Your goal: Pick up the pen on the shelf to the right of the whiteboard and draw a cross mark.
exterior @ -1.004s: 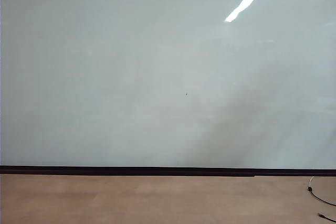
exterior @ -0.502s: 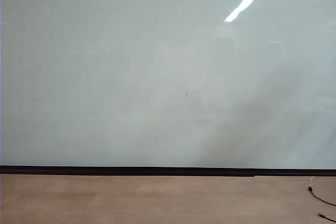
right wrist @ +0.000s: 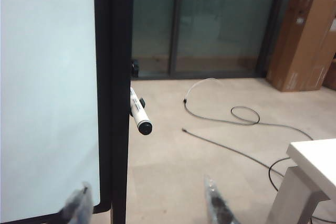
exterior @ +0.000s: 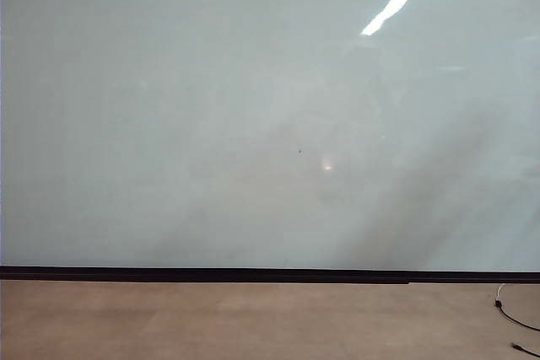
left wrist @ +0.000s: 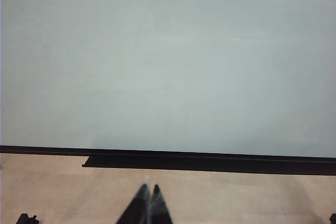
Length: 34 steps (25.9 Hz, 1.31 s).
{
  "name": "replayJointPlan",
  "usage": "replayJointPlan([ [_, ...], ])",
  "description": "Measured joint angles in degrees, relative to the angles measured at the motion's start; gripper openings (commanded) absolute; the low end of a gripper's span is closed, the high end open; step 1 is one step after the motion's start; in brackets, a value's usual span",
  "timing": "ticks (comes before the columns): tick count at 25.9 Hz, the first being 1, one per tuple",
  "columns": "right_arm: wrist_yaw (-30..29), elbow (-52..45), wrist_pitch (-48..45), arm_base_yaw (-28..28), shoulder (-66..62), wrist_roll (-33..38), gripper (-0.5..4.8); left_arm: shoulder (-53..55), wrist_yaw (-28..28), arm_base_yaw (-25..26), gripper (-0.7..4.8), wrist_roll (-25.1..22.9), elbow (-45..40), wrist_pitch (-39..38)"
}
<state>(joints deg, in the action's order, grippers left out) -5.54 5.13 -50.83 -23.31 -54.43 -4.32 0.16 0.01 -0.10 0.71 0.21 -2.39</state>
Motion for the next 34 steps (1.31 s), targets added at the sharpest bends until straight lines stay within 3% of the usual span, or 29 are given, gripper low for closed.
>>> replayJointPlan([
  [7, -6.29, 4.48, -1.62, -1.88, -10.84, 0.11, 2.75, -0.02, 0.00, 0.00, -0.05, 0.00, 0.00, 0.00],
  [14, -7.58, 4.98, -12.07, -1.95, -19.61, 0.13, 2.75, -0.02, 0.00, 0.00, -0.04, -0.02, 0.00, 0.00],
  [25, -12.70, 11.50, -14.71, -3.91, -28.50, -2.51, 2.76, -0.02, -0.02, 0.00, -0.05, 0.00, 0.00, 0.00],
  [29, -15.96, 14.23, -14.84, -6.19, -31.52, -3.26, 3.53, -0.02, 0.00, 0.00, -0.04, -0.02, 0.00, 0.00],
  [34, -19.96, 16.92, -15.76, -8.31, -36.39, -4.00, 3.66, 0.00, -0.02, 0.00, -0.04, 0.00, 0.00, 0.00],
])
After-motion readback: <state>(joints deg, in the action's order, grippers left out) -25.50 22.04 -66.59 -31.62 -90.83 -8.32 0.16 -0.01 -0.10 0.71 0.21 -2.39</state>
